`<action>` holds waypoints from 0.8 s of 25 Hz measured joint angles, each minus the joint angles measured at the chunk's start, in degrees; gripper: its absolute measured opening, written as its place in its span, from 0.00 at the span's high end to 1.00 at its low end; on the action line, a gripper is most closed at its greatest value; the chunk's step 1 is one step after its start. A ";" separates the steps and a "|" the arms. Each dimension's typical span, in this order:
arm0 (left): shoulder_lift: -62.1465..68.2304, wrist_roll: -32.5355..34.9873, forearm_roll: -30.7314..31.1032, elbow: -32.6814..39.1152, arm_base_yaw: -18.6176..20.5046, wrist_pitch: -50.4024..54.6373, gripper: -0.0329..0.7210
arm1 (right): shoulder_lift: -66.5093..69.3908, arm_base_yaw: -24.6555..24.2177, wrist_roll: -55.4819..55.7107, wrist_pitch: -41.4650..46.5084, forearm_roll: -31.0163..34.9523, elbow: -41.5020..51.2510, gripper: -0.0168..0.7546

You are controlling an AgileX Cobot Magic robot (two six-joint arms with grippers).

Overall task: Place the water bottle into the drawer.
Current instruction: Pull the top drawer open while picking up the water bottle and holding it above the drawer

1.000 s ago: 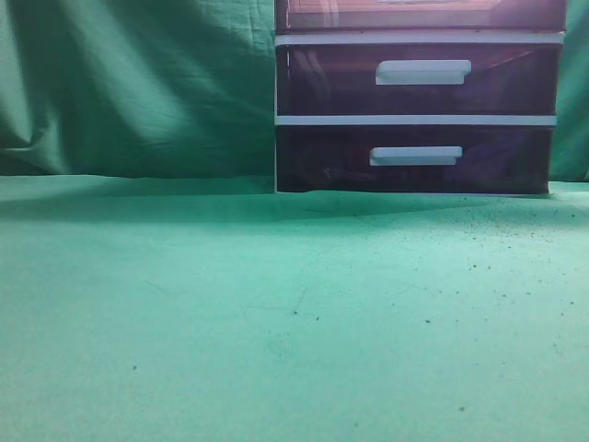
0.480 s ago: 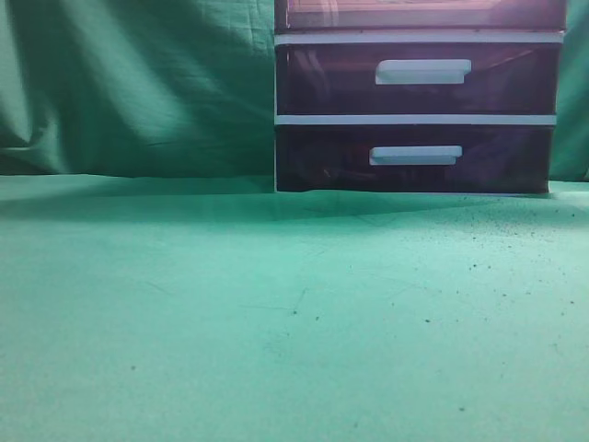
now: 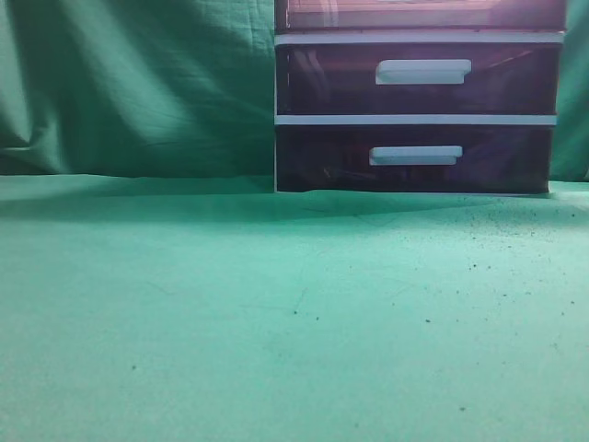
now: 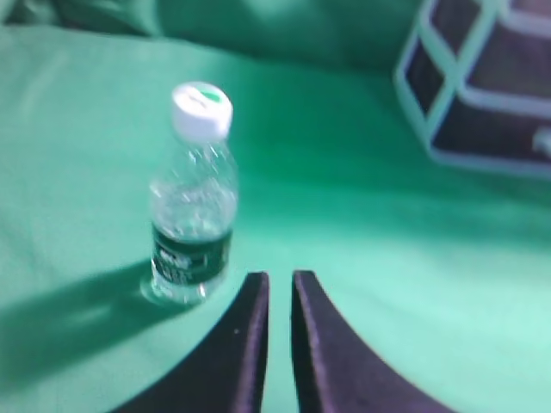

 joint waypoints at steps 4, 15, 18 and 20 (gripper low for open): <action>9.30 2.03 0.79 -0.49 -1.33 -0.24 0.78 | 0.00 0.00 0.00 0.00 0.00 0.00 0.98; 32.50 -0.97 1.20 -8.57 -1.33 -14.62 0.10 | 0.00 0.00 0.00 0.00 0.00 0.00 0.98; 38.03 -1.29 1.20 -11.39 -1.33 -15.43 0.10 | 0.00 0.00 0.00 0.00 0.00 0.00 0.98; 41.43 -1.37 1.20 -13.21 -1.03 -15.56 0.10 | 0.00 0.00 0.00 0.00 0.00 0.00 0.98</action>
